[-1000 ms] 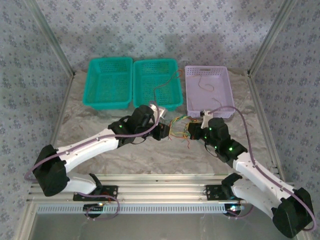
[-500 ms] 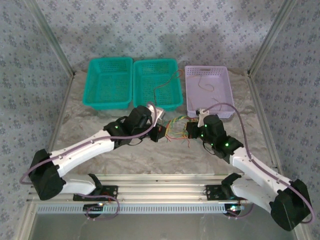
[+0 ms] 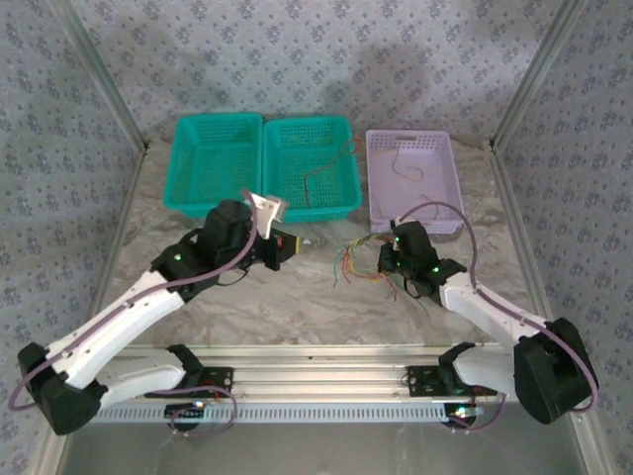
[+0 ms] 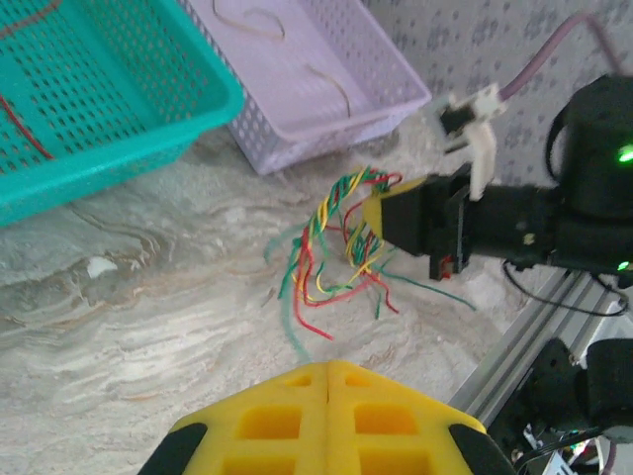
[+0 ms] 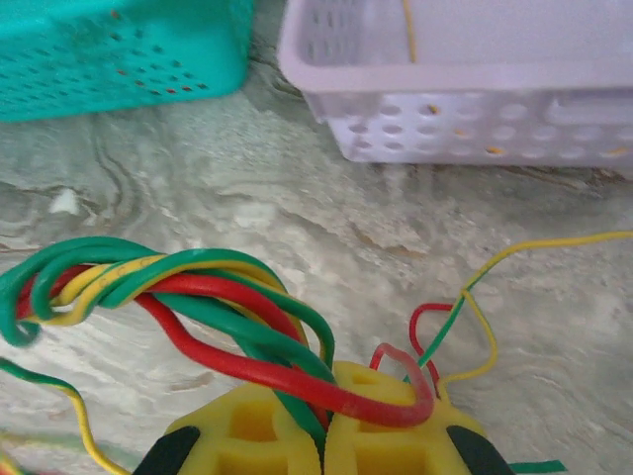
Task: Untangle the cables
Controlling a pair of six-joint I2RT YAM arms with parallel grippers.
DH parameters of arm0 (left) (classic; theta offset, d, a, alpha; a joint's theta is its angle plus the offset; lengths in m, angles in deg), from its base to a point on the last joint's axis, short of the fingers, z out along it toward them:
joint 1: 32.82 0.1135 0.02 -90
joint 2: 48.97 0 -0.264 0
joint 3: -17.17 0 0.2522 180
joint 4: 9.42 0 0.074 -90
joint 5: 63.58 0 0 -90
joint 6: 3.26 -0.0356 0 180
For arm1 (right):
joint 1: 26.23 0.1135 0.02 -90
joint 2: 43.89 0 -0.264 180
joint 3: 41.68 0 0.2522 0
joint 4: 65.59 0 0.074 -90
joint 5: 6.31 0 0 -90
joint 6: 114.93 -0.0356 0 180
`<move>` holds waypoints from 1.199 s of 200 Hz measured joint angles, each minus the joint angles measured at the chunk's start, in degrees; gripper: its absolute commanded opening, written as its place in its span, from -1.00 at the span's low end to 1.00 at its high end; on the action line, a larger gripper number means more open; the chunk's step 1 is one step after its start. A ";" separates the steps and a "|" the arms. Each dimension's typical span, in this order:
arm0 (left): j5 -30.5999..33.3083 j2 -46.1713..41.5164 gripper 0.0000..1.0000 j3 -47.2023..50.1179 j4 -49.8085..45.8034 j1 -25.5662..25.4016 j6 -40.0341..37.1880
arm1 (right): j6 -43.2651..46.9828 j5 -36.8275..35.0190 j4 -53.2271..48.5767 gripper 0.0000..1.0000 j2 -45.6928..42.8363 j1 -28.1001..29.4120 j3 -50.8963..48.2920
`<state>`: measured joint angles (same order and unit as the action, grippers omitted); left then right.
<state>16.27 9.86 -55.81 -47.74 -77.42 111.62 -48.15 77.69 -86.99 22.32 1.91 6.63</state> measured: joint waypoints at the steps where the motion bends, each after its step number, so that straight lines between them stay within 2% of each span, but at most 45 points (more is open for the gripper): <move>1: 0.00 -0.07 -1.00 0.00 -0.02 0.02 0.00 | 0.00 -0.02 0.00 -1.00 0.02 0.00 0.00; 31: -0.57 -1.11 -0.99 0.00 -0.72 0.39 0.02 | 0.61 1.36 1.57 -1.00 -0.33 0.61 -0.46; 44: -1.42 -0.42 -0.53 0.02 -0.90 0.39 -0.04 | 1.27 2.86 2.60 -1.00 -1.60 1.01 -1.33; 60: -3.13 0.96 -0.32 0.37 -0.52 0.39 0.70 | 1.90 4.85 3.72 -1.00 -3.91 1.22 -2.56; 78: -5.33 2.01 0.09 2.14 0.98 0.37 1.49 | 2.32 6.62 4.90 -1.00 -6.03 1.25 -3.30; 91: -6.73 2.60 0.23 3.61 1.88 0.22 2.43 | 2.36 7.67 5.51 -1.00 -7.02 1.25 -3.56; 136: -8.81 6.19 0.25 5.99 3.63 -2.51 2.80 | 2.75 11.56 7.34 -1.00 -8.37 1.33 -4.33; 166: -9.42 8.13 0.15 6.91 5.11 -3.50 2.82 | 2.78 13.22 7.89 -1.00 -8.48 1.64 -4.33; 240: -6.25 12.52 0.03 6.88 4.94 -5.60 1.25 | 2.78 15.08 7.89 -1.00 -9.03 2.19 -4.31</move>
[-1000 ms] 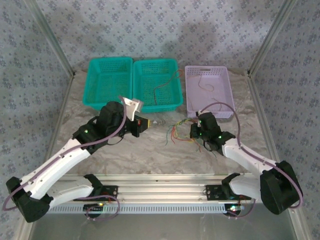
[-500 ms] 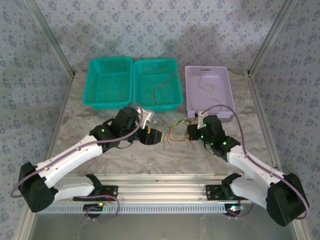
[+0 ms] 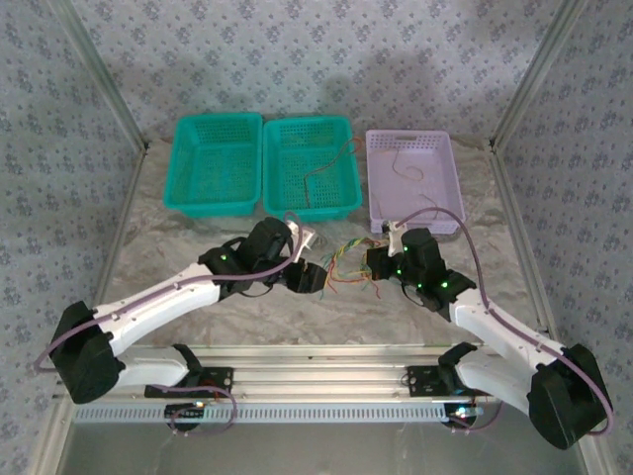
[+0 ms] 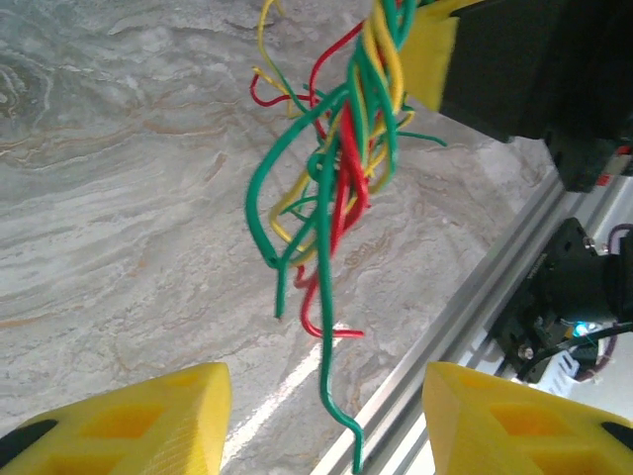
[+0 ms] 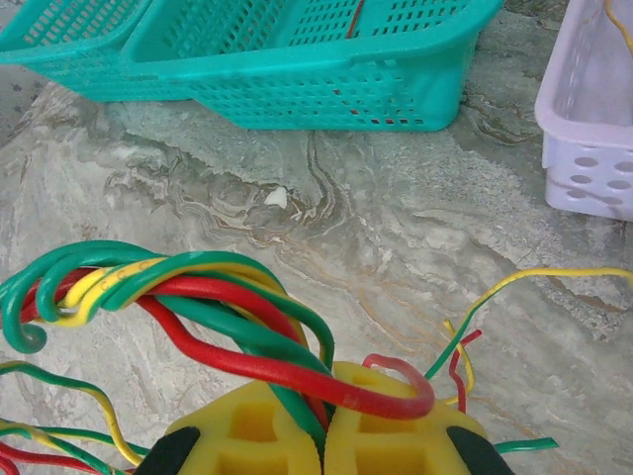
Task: Untangle the cables
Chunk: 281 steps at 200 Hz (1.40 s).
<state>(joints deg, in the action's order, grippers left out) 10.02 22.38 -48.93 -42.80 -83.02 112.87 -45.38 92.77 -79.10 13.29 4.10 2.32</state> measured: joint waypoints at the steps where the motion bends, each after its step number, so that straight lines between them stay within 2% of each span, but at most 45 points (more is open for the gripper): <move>1: 0.02 0.07 0.03 0.00 0.00 -0.02 -0.04 | 0.00 0.02 0.00 -1.00 0.00 0.00 0.00; 24: 0.87 1.53 -0.05 0.00 -0.11 -0.42 -0.15 | -0.02 0.79 0.02 -1.00 0.00 0.46 0.00; 36: 1.05 1.99 -0.19 0.00 -0.07 -0.52 -0.17 | -0.02 1.01 0.00 -1.00 0.00 0.72 0.00; 48: 1.27 2.25 -0.36 -0.02 -0.04 -0.70 0.02 | -0.02 1.27 0.00 -1.00 0.00 0.96 0.00; 81: 1.75 2.99 -1.00 -0.74 -0.09 -0.94 -0.09 | -0.02 1.31 0.00 -1.00 0.00 1.40 0.02; 124: 2.25 2.64 -1.00 -2.05 -0.59 -0.94 -0.55 | -0.02 0.85 0.00 -1.00 0.46 1.44 0.15; 140: 3.34 1.18 -1.00 -2.10 -1.36 -0.94 -0.52 | 0.02 0.59 -0.22 -0.62 1.29 1.44 0.79; 174: 6.62 -3.30 -1.00 -2.29 -1.95 -0.72 0.37 | 0.17 0.70 -0.46 -0.17 2.78 0.90 2.29; 210: 7.69 -3.52 -1.00 -1.68 -1.68 0.00 1.81 | -1.01 0.81 -0.68 0.02 3.76 -0.13 2.69; 237: 7.93 -3.43 -1.00 -0.35 -1.05 0.33 2.29 | -2.01 1.11 -1.33 0.02 5.27 -1.25 3.13; 281: 8.79 -3.39 -1.00 0.13 -0.52 1.60 2.56 | -4.26 8.37 1.09 0.23 5.29 -4.98 2.34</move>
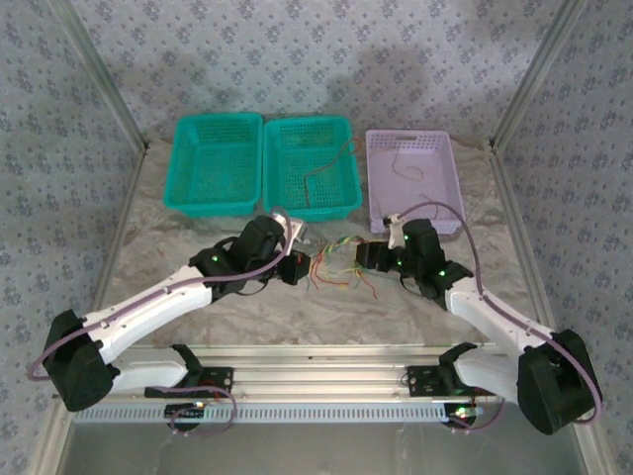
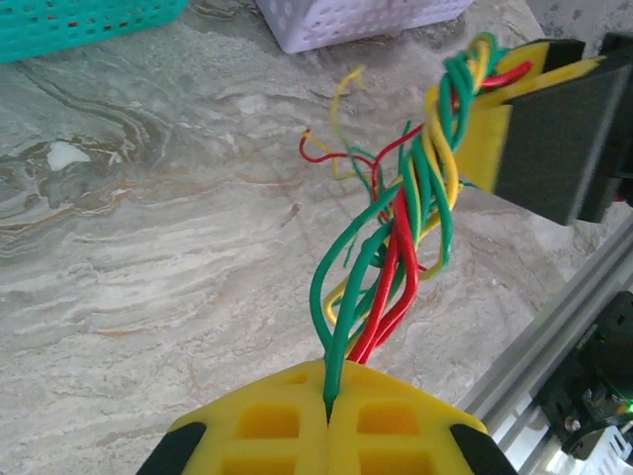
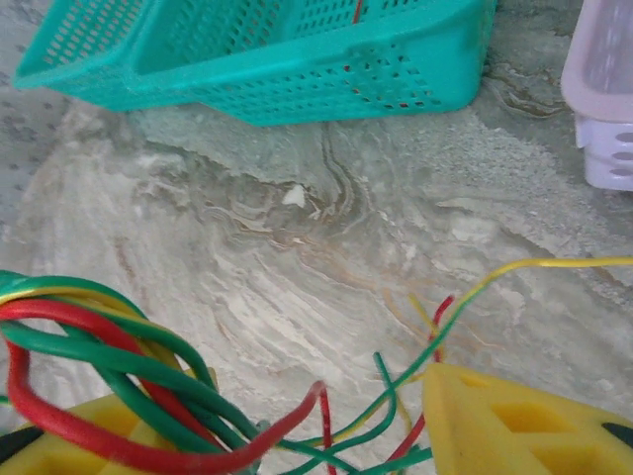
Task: Untangle the cables
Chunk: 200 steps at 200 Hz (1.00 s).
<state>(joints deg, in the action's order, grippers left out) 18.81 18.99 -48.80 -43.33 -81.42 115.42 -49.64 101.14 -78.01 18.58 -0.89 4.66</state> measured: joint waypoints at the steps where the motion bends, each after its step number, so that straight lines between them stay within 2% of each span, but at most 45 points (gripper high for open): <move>1: 0.02 0.00 -1.00 0.00 0.00 0.02 0.04 | -0.02 0.24 0.07 0.23 -0.07 -0.09 -0.07; 30: 0.94 0.52 -1.00 0.07 -0.33 0.87 0.98 | -0.07 4.50 1.53 0.36 -1.27 -0.87 -1.38; 68: 2.45 2.12 -1.00 0.09 -2.21 1.38 2.08 | 0.57 6.51 1.90 0.53 -2.73 -1.38 -2.47; 109: 2.82 3.63 -1.00 0.09 -2.95 1.62 2.93 | 2.32 7.85 0.55 0.53 -2.19 0.44 -2.05; 138: 2.73 2.86 -1.00 0.11 -2.91 1.62 2.91 | 1.73 5.99 0.94 0.31 -0.72 1.25 -2.01; 158: 2.75 0.94 -1.00 0.63 -2.82 1.62 2.84 | 0.04 4.17 2.12 -0.06 2.54 1.01 -2.12; 200: 2.75 -1.97 -1.00 3.56 -2.73 1.62 2.71 | -4.04 4.83 13.27 -0.11 4.07 1.62 -6.43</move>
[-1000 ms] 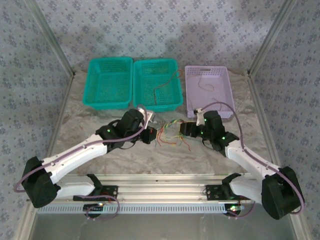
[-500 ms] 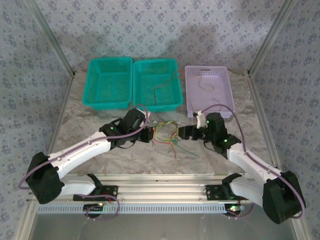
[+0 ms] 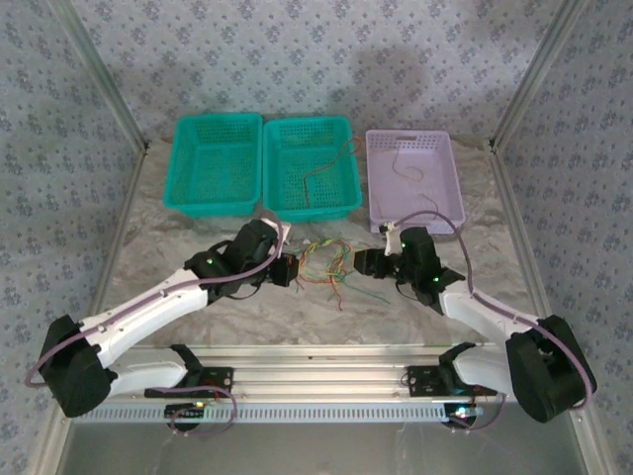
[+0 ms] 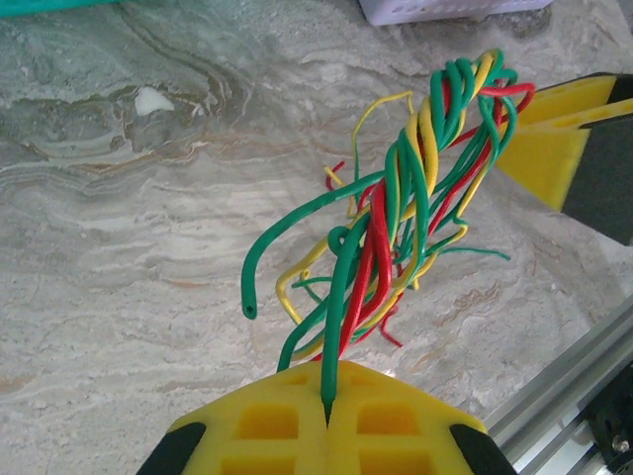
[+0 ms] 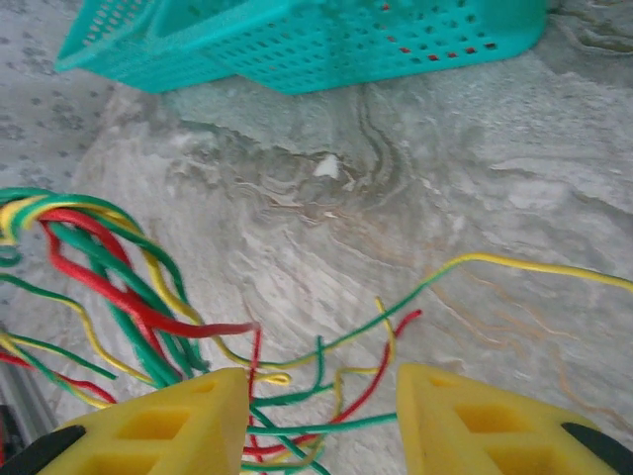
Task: Untangle the cables
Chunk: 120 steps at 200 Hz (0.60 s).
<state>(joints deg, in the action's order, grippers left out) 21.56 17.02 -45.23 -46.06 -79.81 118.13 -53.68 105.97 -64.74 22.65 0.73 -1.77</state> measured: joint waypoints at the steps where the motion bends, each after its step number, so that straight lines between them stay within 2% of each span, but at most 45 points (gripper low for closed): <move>1: 0.02 0.00 -1.00 0.04 0.00 0.00 0.00 | -0.02 0.02 0.17 -0.11 0.00 0.04 -0.07; 41: -0.02 0.00 -1.00 0.79 0.46 0.00 0.02 | -0.42 0.09 9.46 -0.11 0.00 2.89 -1.64; 56: -0.02 0.00 -1.00 0.81 0.57 0.00 0.00 | -0.39 0.02 11.87 -0.20 0.00 3.08 -1.64; 76: -0.15 0.00 -1.00 0.81 0.57 0.00 0.02 | -0.31 -0.48 13.77 -0.32 0.00 3.08 -1.75; 120: -0.22 0.00 -1.00 0.81 0.57 0.00 0.02 | 0.02 -1.11 15.43 -0.35 1.64 3.08 -1.79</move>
<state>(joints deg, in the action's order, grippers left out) 21.34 17.02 -44.43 -45.49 -79.81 118.16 -53.66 104.86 -49.31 24.29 3.81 -3.56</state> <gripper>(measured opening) 0.039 0.326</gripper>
